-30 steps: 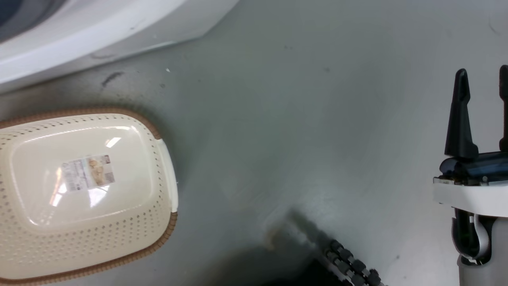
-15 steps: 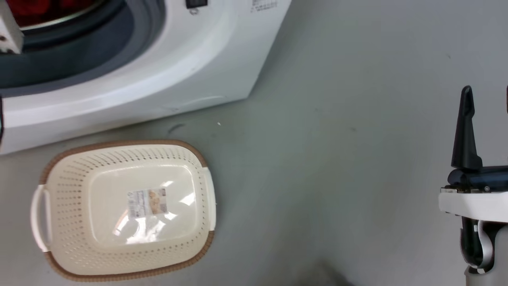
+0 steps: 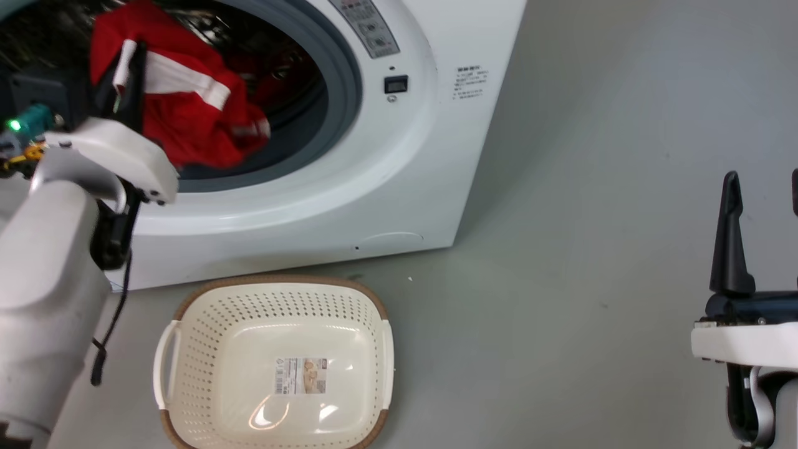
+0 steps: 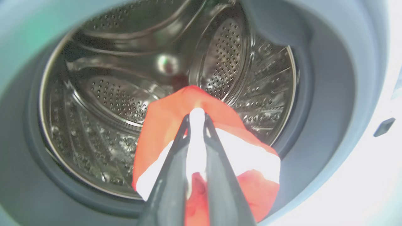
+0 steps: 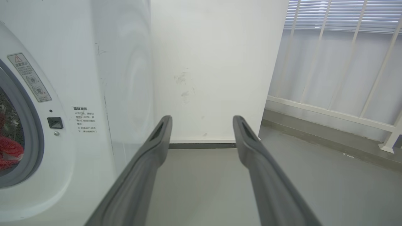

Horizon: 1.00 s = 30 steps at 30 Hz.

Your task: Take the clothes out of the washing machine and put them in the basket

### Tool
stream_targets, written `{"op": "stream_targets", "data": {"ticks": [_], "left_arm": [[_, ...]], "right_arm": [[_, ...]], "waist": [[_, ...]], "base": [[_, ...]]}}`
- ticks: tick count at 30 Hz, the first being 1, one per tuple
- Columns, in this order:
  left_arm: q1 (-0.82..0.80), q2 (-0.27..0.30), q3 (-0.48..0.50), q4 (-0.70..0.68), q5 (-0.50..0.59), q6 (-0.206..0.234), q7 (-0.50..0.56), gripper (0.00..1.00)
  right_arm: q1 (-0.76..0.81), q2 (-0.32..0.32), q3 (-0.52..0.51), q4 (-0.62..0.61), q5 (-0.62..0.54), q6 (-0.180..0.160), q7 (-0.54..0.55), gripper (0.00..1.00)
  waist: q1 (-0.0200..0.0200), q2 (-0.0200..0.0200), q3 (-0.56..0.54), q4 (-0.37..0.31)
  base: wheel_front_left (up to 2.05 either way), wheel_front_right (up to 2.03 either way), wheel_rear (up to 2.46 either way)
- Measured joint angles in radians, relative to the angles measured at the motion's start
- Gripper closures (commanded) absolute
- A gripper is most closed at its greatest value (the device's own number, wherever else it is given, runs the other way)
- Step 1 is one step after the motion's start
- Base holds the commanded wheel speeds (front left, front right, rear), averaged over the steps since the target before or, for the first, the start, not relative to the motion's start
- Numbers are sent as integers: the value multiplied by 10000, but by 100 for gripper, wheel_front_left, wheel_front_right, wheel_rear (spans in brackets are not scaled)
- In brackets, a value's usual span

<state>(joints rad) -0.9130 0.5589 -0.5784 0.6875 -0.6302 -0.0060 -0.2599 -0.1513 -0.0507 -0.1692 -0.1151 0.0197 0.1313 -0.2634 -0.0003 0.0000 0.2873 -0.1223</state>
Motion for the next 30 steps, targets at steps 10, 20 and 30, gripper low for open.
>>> {"op": "stream_targets", "data": {"ticks": [10,20,30], "left_arm": [[3002,500,533,-4504,8,1522,35,100],[5065,874,-10,-6437,-173,2171,825,100],[5381,585,-953,-4615,77,1724,1162,100]], "right_arm": [[435,0,4,136,-10,0,0,0],[532,0,-10,123,-35,0,0,0],[419,2,161,-75,-33,0,0,0]], "waist": [[1,0,-1021,613],[1,0,-1155,818],[3,0,-178,446]], "base": [[0,0,0],[0,0,0],[0,0,0]]}}
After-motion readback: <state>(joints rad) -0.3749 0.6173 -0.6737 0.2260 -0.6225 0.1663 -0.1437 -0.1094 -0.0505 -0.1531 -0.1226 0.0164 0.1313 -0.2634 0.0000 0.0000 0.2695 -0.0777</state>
